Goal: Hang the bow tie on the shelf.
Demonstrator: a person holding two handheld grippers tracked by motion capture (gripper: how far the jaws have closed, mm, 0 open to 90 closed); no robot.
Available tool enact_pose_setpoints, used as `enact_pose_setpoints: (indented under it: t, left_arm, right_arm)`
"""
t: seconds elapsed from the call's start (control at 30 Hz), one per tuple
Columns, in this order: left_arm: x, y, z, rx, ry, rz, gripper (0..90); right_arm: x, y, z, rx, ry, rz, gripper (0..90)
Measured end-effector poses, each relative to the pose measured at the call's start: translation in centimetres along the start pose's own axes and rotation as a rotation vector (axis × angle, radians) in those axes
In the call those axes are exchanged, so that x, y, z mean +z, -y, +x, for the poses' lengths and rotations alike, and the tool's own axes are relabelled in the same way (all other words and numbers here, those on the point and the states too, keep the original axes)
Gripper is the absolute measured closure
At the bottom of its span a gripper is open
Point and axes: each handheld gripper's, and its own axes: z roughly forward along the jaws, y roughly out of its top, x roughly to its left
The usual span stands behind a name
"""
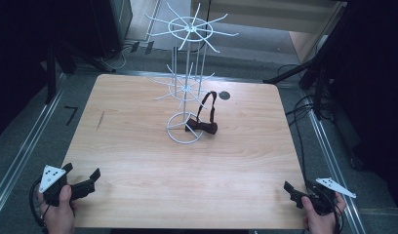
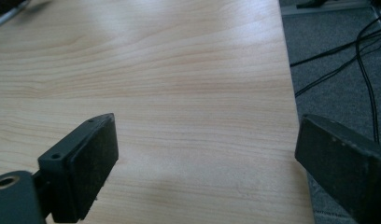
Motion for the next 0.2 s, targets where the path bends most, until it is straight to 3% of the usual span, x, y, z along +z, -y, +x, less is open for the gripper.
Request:
enact_pose_setpoints:
  t: [0.2]
  left_arm:
    - [0.05, -0.04, 0.03, 0.001, 0.001, 0.004, 0.4]
  right_arm:
    - [-0.28, 0.29, -0.42, 0.025, -0.009, -0.025, 5.8]
